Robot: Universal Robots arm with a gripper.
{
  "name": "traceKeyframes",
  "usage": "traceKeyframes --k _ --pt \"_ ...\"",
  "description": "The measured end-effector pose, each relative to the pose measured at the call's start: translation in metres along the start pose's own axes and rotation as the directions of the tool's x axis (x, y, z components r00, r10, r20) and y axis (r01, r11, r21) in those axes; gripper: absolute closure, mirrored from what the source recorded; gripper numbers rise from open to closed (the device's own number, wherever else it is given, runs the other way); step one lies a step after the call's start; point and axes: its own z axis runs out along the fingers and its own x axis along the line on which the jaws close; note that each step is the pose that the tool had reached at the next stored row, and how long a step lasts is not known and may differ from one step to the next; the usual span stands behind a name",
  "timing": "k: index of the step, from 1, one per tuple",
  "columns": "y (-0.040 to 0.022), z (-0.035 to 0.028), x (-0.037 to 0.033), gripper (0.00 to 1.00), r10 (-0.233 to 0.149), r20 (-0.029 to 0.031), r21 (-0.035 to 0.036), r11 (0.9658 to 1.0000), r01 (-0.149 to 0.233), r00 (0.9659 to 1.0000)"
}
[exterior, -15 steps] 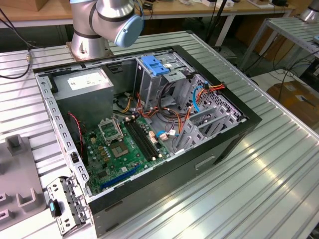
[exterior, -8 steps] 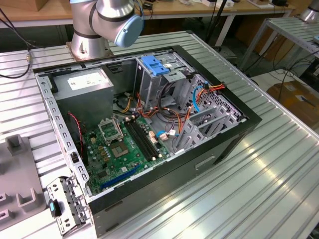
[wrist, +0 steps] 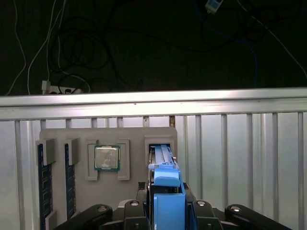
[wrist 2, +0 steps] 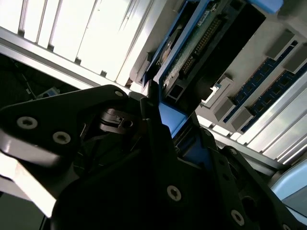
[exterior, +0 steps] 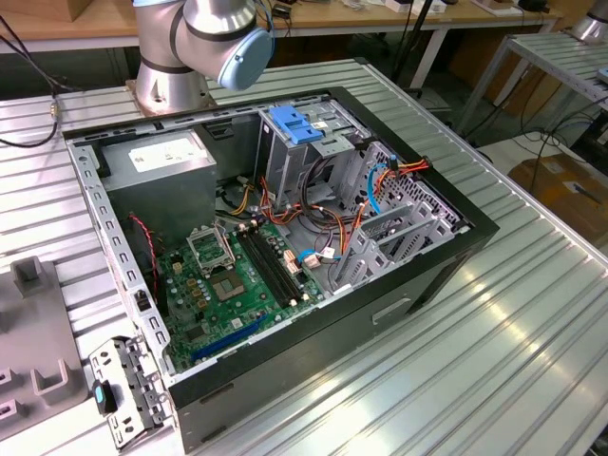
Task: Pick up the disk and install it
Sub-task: 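Pick up the disk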
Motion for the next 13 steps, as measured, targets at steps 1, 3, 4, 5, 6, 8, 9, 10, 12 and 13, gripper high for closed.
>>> traceKeyframes --k 1,3,4,5,6,8,9,10,12,13 --pt "-0.0001 -0.0012 0.0000 0.64 0.000 -0.0003 0.0001 1.0000 0.000 1.0000" --pt "-0.0001 -0.0036 0.0001 0.64 0.000 -0.0010 0.0000 1.0000 0.000 1.0000" --pt "-0.0001 -0.0047 0.0001 0.64 0.000 -0.0014 0.0000 1.0000 0.000 1.0000" --pt "-0.0001 -0.0061 0.0001 0.64 0.000 -0.0019 0.0001 1.0000 0.000 1.0000" --pt "-0.0001 -0.0073 0.0001 0.64 0.000 -0.0025 0.0001 1.0000 0.000 1.0000" --pt "-0.0002 -0.0100 0.0002 0.64 0.000 -0.0037 0.0001 1.0000 0.000 1.0000" --pt "-0.0002 -0.0114 0.0002 0.64 0.000 -0.0042 0.0001 1.0000 0.000 1.0000" --pt "-0.0002 -0.0142 0.0003 0.64 0.000 -0.0054 0.0002 1.0000 0.000 1.0000" --pt "-0.0003 -0.0182 0.0004 0.64 0.000 -0.0072 0.0003 1.0000 0.000 1.0000" --pt "-0.0003 -0.0199 0.0004 0.64 0.000 -0.0080 0.0003 1.0000 0.000 1.0000"
